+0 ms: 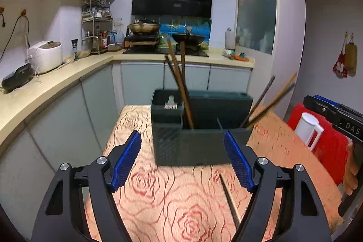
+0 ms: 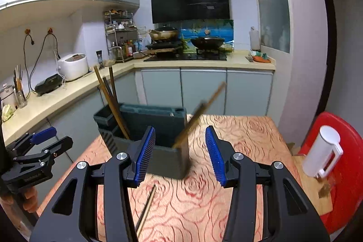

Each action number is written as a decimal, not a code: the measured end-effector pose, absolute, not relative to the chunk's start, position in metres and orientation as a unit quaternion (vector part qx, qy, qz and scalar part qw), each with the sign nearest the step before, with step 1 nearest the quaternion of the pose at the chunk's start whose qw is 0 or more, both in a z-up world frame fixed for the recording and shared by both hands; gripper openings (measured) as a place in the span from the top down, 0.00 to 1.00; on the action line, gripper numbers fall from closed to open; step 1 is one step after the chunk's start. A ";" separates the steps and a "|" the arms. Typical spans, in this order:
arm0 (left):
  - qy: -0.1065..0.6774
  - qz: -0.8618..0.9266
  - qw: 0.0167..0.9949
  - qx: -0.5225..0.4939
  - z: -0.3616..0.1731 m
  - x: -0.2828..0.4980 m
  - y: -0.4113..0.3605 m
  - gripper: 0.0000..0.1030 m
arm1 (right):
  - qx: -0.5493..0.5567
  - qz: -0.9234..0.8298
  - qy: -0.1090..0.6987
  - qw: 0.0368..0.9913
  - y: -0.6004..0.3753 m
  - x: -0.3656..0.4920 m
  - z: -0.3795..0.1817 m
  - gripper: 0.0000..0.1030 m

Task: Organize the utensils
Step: 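Move both open tools back toward the last chopsticks on the table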

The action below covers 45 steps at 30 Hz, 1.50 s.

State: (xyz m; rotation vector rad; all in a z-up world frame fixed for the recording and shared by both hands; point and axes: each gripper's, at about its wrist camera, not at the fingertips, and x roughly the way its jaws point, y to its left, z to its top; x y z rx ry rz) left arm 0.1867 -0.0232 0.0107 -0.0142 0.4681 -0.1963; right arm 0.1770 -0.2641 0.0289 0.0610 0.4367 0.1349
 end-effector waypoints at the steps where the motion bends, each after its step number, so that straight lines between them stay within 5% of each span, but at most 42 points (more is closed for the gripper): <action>1: 0.234 -0.097 0.967 -0.007 0.007 0.185 -0.023 0.30 | 0.031 0.065 0.219 0.973 -0.265 0.171 0.022 0.56; 18: 0.294 -0.078 0.952 0.009 -0.072 0.147 -0.023 0.29 | 0.021 0.058 0.268 0.961 -0.255 0.100 -0.071 0.48; 45: 0.341 -0.172 0.923 0.047 -0.117 0.099 -0.055 0.29 | 0.033 0.024 0.296 0.954 -0.269 0.089 -0.115 0.47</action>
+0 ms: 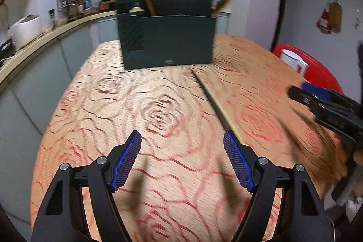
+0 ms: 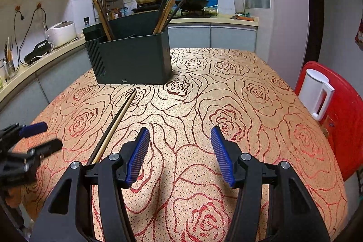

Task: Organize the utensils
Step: 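Move both open tools back toward the last chopsticks on the table, then close the left tool on a dark chopstick while the right tool grasps a light one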

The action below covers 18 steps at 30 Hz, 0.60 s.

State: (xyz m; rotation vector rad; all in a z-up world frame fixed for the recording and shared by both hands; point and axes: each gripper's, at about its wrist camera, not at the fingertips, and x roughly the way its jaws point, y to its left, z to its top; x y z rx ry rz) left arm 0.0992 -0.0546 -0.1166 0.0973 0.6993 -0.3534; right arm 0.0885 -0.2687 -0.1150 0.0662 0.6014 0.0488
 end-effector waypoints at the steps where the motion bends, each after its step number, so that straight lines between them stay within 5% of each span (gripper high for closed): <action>1: 0.341 -0.183 0.921 0.050 -0.117 0.095 -0.058 0.29 | 0.033 0.024 0.296 0.954 -0.269 0.088 -0.115 0.47; 18: 0.361 -0.224 0.897 0.121 -0.146 0.072 -0.095 0.30 | 0.036 0.017 0.297 0.954 -0.273 0.089 -0.115 0.47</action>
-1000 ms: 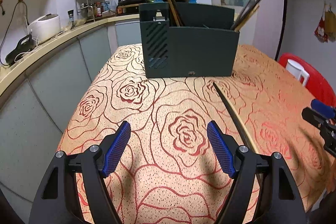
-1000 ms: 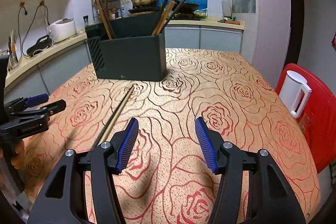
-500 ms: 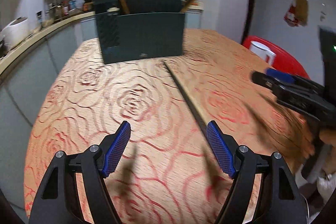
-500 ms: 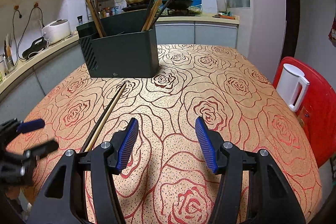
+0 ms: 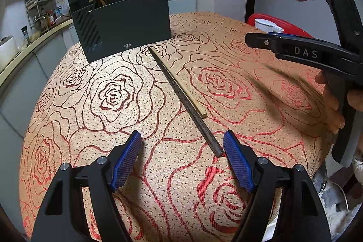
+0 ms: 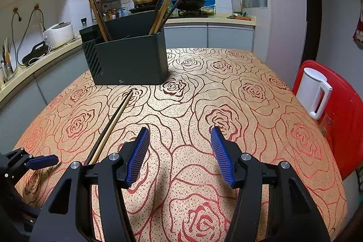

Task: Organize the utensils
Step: 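Close the left tool on a dark chopstick while the right tool grasps a light one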

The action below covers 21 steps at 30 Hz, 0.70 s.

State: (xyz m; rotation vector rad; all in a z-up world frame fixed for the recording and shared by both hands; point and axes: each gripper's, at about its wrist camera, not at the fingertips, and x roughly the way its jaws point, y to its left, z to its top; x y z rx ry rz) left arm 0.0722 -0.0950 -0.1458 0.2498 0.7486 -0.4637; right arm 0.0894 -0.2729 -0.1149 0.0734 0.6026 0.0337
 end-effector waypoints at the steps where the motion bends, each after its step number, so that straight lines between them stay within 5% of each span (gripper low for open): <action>1: 0.363 -0.223 0.897 0.120 -0.145 0.073 -0.094 0.32 | 0.036 0.016 0.297 0.954 -0.273 0.089 -0.115 0.47; 19: 0.376 -0.198 0.902 0.079 -0.142 0.091 -0.069 0.93 | 0.028 0.031 0.305 0.951 -0.263 0.089 -0.119 0.47; 21: 0.380 -0.203 0.900 0.066 -0.141 0.093 -0.065 0.93 | 0.027 0.036 0.307 0.951 -0.260 0.089 -0.119 0.47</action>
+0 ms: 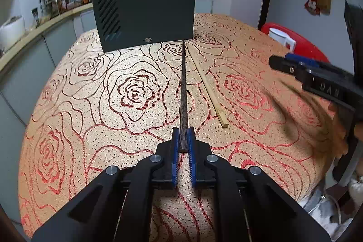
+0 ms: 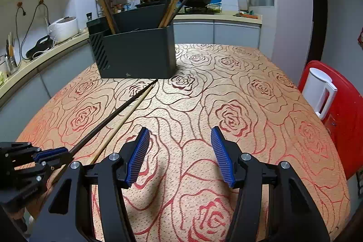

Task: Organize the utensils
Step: 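Close the left tool on a dark chopstick while the right tool grasps a light one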

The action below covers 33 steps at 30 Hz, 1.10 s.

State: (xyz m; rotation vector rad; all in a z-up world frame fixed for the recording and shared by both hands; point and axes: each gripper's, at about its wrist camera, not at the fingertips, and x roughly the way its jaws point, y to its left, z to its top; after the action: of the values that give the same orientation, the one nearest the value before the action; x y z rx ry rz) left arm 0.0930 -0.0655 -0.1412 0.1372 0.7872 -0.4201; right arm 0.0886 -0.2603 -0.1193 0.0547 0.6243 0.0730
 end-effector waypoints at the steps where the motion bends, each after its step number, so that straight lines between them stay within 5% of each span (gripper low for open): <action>1: 0.383 -0.204 0.899 0.061 -0.141 0.094 -0.064 0.93 | 0.026 0.040 0.307 0.950 -0.258 0.088 -0.120 0.47; 21: 0.401 -0.166 0.900 0.038 -0.138 0.101 -0.042 0.93 | -0.046 0.136 0.359 0.922 -0.175 0.088 -0.138 0.48; 33: 0.400 -0.168 0.900 0.039 -0.138 0.100 -0.043 0.93 | -0.039 0.110 0.375 0.920 -0.192 0.089 -0.144 0.69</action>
State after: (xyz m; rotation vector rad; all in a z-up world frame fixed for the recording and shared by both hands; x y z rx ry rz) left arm 0.0997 -0.0429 -0.1383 0.0797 0.8279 -0.3470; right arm 0.0885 -0.1917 -0.1438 -0.0797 0.7703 0.2260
